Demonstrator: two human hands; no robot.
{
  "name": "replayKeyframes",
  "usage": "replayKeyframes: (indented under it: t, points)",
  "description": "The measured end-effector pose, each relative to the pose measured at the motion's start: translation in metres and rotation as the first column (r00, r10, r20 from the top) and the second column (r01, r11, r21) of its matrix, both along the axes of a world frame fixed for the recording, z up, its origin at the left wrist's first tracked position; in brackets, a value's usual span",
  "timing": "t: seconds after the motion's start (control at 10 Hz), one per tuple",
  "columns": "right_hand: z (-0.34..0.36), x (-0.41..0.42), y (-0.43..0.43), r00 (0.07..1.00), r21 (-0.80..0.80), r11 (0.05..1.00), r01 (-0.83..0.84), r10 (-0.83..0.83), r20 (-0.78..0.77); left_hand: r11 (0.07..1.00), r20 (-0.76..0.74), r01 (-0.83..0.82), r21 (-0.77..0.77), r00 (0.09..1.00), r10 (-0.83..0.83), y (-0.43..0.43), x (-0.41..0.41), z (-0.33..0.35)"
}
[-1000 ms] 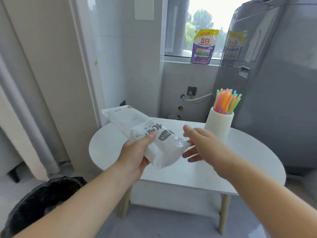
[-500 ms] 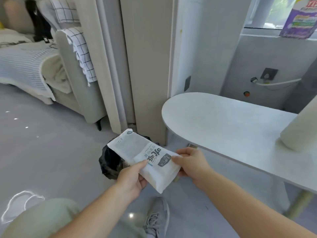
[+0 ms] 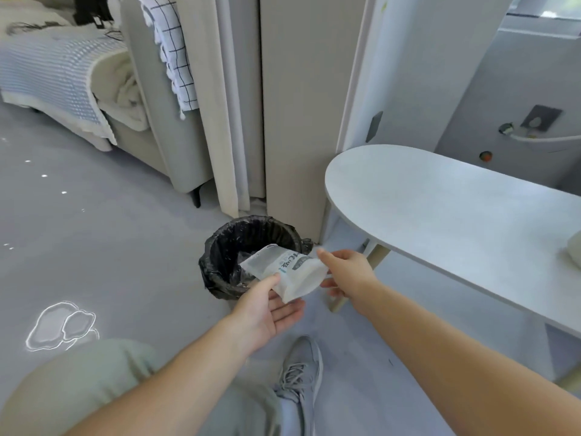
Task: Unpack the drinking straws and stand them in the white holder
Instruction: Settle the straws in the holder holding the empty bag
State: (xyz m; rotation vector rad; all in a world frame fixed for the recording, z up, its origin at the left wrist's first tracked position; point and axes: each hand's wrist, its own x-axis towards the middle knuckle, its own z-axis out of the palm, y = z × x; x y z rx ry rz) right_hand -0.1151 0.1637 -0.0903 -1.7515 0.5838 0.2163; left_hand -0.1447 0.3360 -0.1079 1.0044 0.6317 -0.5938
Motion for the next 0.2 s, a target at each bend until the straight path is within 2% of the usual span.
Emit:
replayKeyframes:
  t: [0.1,0.2]
  points:
    - [-0.004,-0.001,-0.005,0.999,0.015,0.999,0.038,-0.038,0.025,1.000,-0.015,0.000,-0.011,1.000,0.000,-0.006,0.000,-0.001]
    - [-0.003,-0.009,-0.012,0.998,0.028,0.998,0.051,-0.052,0.028,0.996,-0.052,0.087,-0.016,0.995,-0.088,-0.017,-0.008,0.001]
